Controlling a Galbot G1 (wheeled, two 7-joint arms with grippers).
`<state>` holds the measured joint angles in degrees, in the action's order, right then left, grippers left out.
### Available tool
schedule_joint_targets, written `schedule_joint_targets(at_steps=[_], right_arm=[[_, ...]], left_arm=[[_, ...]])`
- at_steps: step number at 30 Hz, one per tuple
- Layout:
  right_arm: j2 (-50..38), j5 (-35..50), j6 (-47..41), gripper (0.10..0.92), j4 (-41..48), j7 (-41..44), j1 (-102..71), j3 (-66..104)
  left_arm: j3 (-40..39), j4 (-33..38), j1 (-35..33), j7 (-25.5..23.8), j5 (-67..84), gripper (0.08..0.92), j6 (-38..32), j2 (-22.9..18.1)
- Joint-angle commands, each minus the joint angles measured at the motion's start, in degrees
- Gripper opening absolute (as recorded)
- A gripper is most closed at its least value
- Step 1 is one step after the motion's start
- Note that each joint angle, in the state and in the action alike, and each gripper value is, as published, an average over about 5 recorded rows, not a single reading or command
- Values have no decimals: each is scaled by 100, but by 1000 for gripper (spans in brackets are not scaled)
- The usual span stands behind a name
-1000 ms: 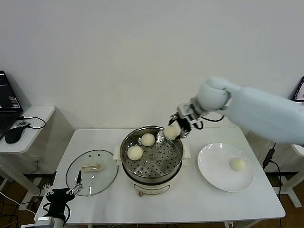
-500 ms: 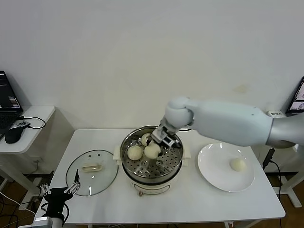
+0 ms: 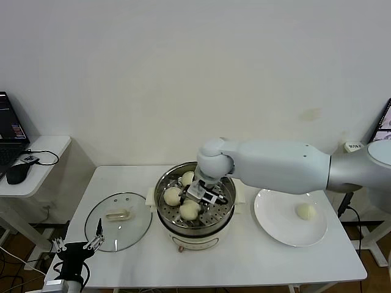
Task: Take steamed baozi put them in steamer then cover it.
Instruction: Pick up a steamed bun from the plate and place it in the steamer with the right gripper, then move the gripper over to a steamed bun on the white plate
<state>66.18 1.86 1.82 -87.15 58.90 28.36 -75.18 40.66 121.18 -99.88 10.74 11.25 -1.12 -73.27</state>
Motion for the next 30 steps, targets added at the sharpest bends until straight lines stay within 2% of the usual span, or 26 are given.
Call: schedule_joint_targets(at_steps=[1, 6, 12, 16, 24, 30], right_arm=[[96, -104, 140, 650, -55, 56, 12, -82], [45, -127, 162, 662, -104, 39, 56, -83], [-139, -91, 109, 788, -186, 105, 242, -30], [-432, -18, -30, 820, -253, 173, 379, 193], [-1684, 275, -1061, 823, -428, 445, 583, 821], [-3068, 455, -1918, 823, -618, 528, 265, 1271]], left_arm=[[-16, -4, 8, 0, -6, 823, 0, -11], [-39, -9, 16, 1, -10, 823, 2, -16], [-28, 1, 31, -2, -3, 823, 7, 11], [12, 2, 56, -6, 21, 823, 15, 59], [85, -8, 99, -14, 77, 823, 27, 209], [6, -10, 164, -22, 70, 823, 49, 317]])
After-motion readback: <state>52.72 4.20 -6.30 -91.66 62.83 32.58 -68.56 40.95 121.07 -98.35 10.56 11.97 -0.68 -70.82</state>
